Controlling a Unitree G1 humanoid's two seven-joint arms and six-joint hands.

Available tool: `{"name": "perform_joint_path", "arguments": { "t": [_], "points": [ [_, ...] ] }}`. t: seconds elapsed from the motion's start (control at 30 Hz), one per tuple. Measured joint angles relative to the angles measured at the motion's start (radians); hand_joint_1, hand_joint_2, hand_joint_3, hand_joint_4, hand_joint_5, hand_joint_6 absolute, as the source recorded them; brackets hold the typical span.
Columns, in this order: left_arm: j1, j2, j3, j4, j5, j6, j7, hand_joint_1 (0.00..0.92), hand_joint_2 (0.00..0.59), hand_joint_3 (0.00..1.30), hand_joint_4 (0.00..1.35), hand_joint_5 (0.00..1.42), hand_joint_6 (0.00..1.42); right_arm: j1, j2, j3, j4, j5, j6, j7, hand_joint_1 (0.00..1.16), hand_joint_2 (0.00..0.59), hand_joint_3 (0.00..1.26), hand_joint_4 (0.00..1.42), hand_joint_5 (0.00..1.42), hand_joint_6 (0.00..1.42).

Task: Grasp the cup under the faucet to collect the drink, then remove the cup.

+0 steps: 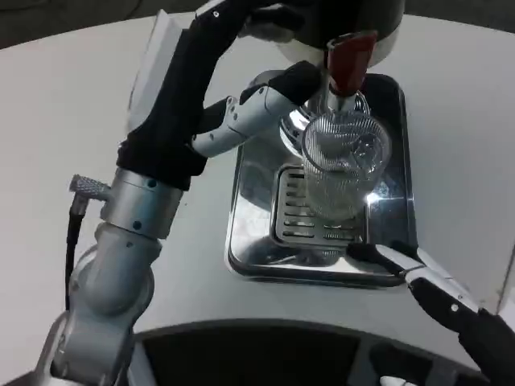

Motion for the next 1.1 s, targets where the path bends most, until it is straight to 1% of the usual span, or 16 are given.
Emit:
{"name": "perform_joint_path", "arguments": {
  "t": [0.2,0.4,0.7,0.77,0.87,0.93,1.1],
  "points": [
    [-0.015,-0.027,-0.001,-0.005,-0.045,0.033,-0.057,0.147,0.073,0.43,0.33,0.39,0.36,0.006,0.000,-0.006,0.000,0.001,-0.002,-0.001,0.65,0.540,0.14,0.11,0.01,0.00],
    [-0.039,-0.044,-0.006,-0.005,-0.100,0.061,-0.131,0.152,0.084,0.41,0.31,0.37,0.32,0.007,0.000,-0.005,0.003,0.001,-0.005,-0.001,0.65,0.540,0.14,0.11,0.01,0.00],
    [-0.046,-0.065,-0.009,-0.005,-0.158,0.089,-0.203,0.156,0.094,0.40,0.30,0.35,0.32,0.007,0.005,-0.004,0.004,0.001,-0.006,-0.002,0.65,0.540,0.15,0.11,0.01,0.00],
    [-0.047,-0.066,-0.011,-0.005,-0.161,0.097,-0.217,0.157,0.096,0.38,0.26,0.34,0.30,0.007,0.005,-0.004,0.004,0.001,-0.006,-0.002,0.65,0.540,0.15,0.11,0.01,0.00],
    [-0.055,-0.070,-0.015,-0.004,-0.166,0.111,-0.243,0.157,0.098,0.37,0.25,0.33,0.30,0.007,0.006,-0.003,0.004,0.001,-0.006,-0.002,0.65,0.540,0.15,0.11,0.01,0.00],
    [-0.064,-0.072,-0.018,-0.001,-0.180,0.117,-0.261,0.160,0.102,0.34,0.20,0.30,0.27,0.007,0.006,-0.002,0.005,0.001,-0.006,-0.002,0.65,0.540,0.15,0.11,0.01,0.00],
    [-0.075,-0.076,-0.024,0.026,-0.202,0.133,-0.303,0.162,0.104,0.31,0.16,0.27,0.25,0.006,0.007,0.000,0.007,0.000,-0.006,-0.002,0.65,0.540,0.15,0.11,0.01,0.01]
  ]
}}
